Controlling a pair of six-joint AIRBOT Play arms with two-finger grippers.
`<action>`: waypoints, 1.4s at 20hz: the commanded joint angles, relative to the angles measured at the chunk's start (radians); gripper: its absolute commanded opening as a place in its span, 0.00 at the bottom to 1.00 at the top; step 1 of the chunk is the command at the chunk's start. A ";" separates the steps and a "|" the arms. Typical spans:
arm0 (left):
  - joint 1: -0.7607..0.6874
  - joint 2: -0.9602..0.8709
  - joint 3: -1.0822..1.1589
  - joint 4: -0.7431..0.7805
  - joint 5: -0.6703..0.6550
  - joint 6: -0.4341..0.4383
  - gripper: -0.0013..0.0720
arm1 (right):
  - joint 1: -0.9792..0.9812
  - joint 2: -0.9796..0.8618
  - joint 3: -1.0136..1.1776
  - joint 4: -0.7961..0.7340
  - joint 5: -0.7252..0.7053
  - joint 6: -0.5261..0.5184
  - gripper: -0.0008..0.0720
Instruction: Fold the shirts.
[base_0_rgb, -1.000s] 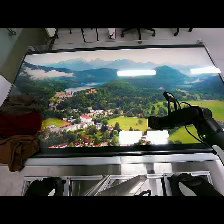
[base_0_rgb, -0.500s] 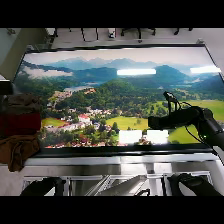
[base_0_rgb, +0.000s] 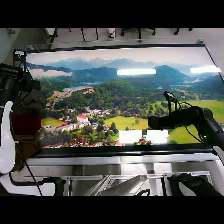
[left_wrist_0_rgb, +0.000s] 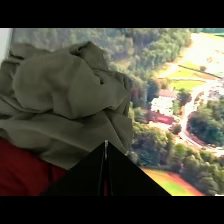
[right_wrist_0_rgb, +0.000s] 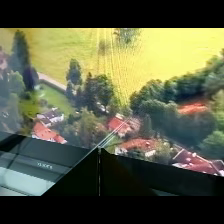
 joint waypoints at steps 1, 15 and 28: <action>0.068 -0.151 0.086 -0.051 0.020 0.026 0.05 | 0.000 -0.001 0.000 0.000 -0.001 0.000 0.04; 0.185 -0.473 0.280 -0.040 0.016 0.018 0.96 | 0.000 -0.001 0.000 0.001 -0.002 0.000 0.04; 0.069 -0.430 0.434 -0.085 0.023 0.040 0.04 | -0.002 -0.001 0.005 0.006 0.010 0.009 0.04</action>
